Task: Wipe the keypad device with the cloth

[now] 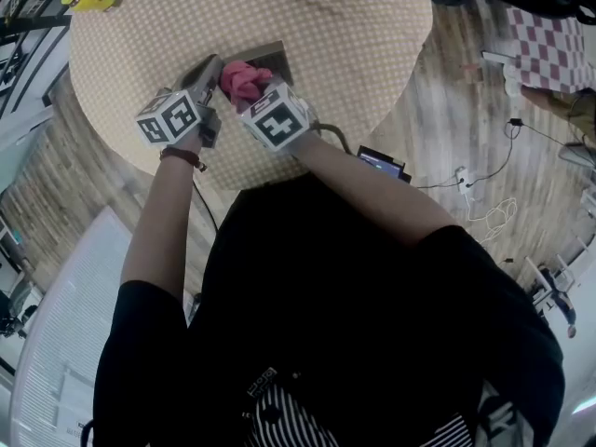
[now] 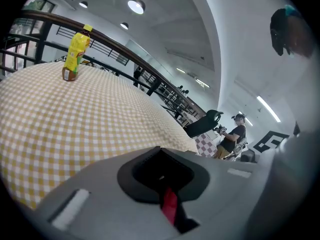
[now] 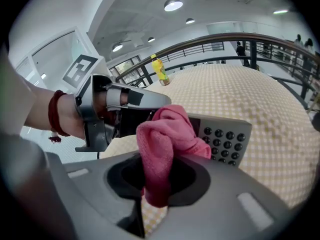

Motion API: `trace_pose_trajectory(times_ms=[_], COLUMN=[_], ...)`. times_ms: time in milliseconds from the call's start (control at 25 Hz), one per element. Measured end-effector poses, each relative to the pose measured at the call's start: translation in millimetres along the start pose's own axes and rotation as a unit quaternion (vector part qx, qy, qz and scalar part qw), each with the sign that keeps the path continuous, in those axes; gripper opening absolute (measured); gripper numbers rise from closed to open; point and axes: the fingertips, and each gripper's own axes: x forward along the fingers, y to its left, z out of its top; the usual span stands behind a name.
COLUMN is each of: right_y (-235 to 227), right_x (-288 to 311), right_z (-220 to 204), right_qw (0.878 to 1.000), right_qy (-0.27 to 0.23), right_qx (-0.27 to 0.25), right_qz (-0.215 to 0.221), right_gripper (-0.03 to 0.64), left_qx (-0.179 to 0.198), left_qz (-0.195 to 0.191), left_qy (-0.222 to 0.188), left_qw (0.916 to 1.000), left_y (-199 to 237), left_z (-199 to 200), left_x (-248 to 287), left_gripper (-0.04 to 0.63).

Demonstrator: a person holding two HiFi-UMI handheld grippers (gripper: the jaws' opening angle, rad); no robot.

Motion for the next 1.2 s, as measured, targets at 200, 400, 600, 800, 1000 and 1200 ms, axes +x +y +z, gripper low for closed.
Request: trace_pose_trajectory(times_ms=[200,400,600,800,1000,1200], right_y=[18,25,4,-23,-33,-23], right_x=[7,13,2,-22,-32,-22], right_z=[6,12,7,0,2,7], right_qw=[0.999,0.998,1.0,0.999,0.995,0.996], right_qy=[0.003,0.004,0.001,-0.018,-0.044,-0.044], right_qx=[-0.026,-0.042,-0.028,0.006,0.029,0.015], right_qz=[0.031,0.039,0.007,-0.038,-0.081,-0.07], right_gripper=[0.083,0.081,0.083,0.083,0.083,0.083], left_qx=[0.005,0.007,0.024,0.026,0.021,0.023], left_qz=[0.005,0.008,0.013,0.016,0.017,0.017], left_qy=[0.003,0.0,0.005,-0.001,-0.009,-0.003], left_qw=[1.0,0.9999,0.9996,0.9995,0.9996,0.9996], left_y=[-4,-2,1,-1,0,-4], left_z=[-3,-2,-2,-3,-2,-4], left_x=[1,1,-1,-1,0,3], left_gripper=[0.002,0.002,0.002,0.002,0.002,0.003])
